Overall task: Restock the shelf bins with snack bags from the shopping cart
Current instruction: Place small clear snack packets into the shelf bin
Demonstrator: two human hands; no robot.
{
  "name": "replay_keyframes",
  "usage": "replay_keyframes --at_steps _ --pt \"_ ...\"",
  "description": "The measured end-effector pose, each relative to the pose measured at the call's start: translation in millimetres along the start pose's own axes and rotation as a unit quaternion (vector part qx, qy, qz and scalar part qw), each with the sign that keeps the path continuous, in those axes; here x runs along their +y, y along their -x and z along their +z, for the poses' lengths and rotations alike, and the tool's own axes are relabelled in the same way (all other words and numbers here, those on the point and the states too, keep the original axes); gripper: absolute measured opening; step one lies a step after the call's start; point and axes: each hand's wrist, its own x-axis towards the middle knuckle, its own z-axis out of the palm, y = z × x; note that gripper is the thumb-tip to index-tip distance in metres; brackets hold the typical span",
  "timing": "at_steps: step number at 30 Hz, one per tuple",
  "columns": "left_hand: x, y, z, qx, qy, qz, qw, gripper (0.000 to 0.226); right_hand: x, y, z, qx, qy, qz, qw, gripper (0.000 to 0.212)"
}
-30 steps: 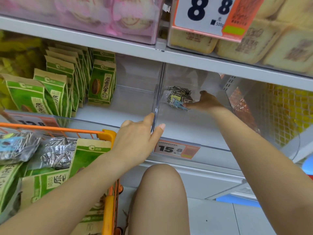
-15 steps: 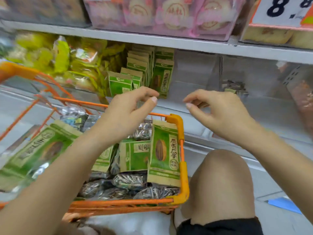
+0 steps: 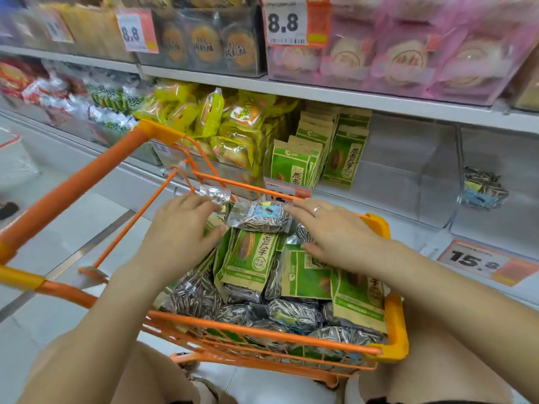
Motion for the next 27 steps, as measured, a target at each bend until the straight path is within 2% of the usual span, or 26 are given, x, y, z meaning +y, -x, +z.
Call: replay_keyframes --at_steps 5,9,11,14,18,20,22,24,27 --pt "-23 13 -7 -0.002 0.056 -0.070 0.996 0.074 -5 -50 16 -0.043 0.040 -0.042 0.997 0.090" --pt "-37 30 -15 -0.020 0.106 -0.070 0.992 0.069 -12 -65 16 -0.035 0.110 -0.067 0.991 0.078" --pt "-36 39 -19 -0.025 0.098 -0.055 0.993 0.056 -12 -64 16 -0.014 0.121 -0.087 0.989 0.070" --pt "-33 50 -20 -0.049 0.054 -0.068 0.995 0.031 -14 -53 11 0.028 0.071 -0.078 0.994 0.064" --pt "-23 58 -12 -0.097 -0.023 -0.090 0.991 0.038 -23 -30 -3 0.098 -0.095 0.027 0.990 0.053" --pt "-17 57 -8 -0.114 0.017 -0.091 0.989 0.039 -29 -18 -6 0.136 -0.241 0.094 0.956 0.046" --pt "-9 56 -5 -0.119 0.091 -0.092 0.984 0.029 -34 -8 -5 0.169 -0.365 0.148 0.904 0.042" --pt "-6 55 -4 -0.119 0.172 -0.097 0.973 0.007 -35 2 -4 0.188 -0.444 0.166 0.860 0.039" --pt "-6 51 -11 -0.099 0.284 -0.105 0.948 0.011 -32 11 -3 0.184 -0.540 0.185 0.800 0.035"
